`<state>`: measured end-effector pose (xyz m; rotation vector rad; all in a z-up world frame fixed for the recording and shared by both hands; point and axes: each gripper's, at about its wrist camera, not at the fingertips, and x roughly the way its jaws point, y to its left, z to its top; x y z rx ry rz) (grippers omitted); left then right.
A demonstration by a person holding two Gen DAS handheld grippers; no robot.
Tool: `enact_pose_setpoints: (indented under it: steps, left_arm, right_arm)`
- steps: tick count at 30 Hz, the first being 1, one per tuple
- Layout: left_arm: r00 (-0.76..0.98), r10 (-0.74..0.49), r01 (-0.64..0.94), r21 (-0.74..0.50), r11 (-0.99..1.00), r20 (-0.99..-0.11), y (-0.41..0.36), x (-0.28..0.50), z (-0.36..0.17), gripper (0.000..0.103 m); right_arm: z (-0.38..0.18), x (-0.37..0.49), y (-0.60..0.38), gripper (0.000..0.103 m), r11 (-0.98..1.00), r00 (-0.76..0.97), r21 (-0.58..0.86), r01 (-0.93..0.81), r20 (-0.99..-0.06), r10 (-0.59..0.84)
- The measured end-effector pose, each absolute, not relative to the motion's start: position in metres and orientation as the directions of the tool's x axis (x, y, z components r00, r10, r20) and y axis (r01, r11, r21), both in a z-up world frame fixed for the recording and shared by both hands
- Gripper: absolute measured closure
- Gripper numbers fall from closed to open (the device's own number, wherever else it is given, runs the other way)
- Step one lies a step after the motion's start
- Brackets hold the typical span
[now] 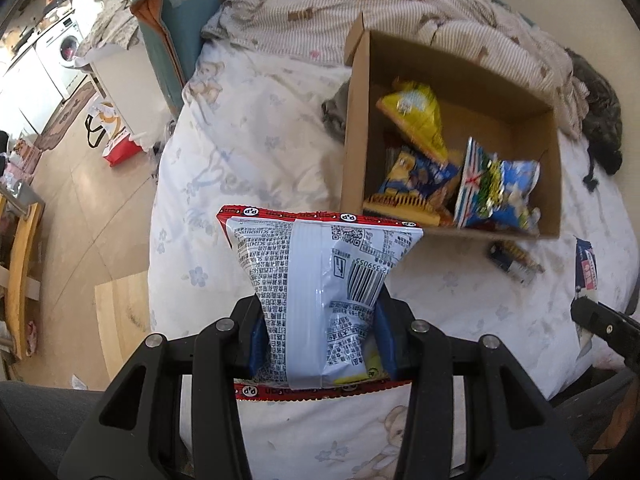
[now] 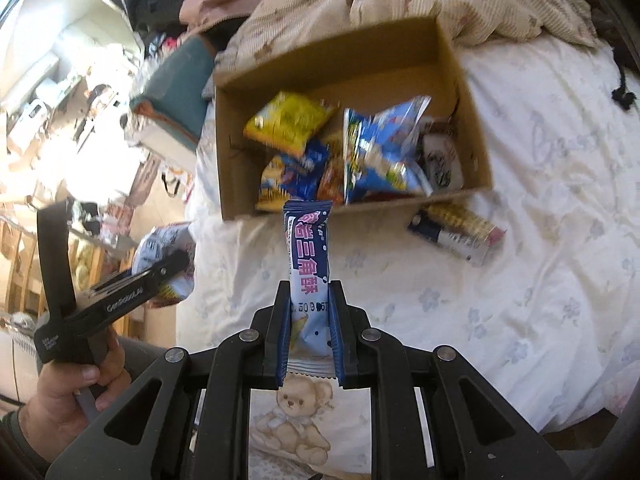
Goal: Organize snacks
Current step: 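Lift both snacks and carry them over the box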
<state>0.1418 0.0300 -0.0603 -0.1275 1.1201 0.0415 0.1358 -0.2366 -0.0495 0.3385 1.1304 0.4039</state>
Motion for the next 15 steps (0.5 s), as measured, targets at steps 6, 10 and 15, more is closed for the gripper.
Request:
enact_pose_setpoints:
  steps: [6, 10, 15]
  left_arm:
    - [0.486, -0.048, -0.071, -0.094, 0.993, -0.873, 0.021, 0.155, -0.03, 0.063]
    - [0.512, -0.05, -0.028, -0.074, 0.997, -0.858, 0.007, 0.173, -0.018, 0.063]
    - [0.518, -0.056, 0.003, -0.063, 0.998, -0.853, -0.009, 0.202, -0.014, 0.063]
  right_arm:
    - [-0.03, 0.154, -0.263, 0.085, 0.873, 0.458, 0.481, -0.075, -0.761, 0.459]
    - [-0.027, 0.172, -0.276, 0.085, 0.879, 0.476, 0.474, -0.055, -0.761, 0.44]
    - [-0.028, 0.196, -0.283, 0.085, 0.886, 0.491, 0.462, -0.038, -0.764, 0.42]
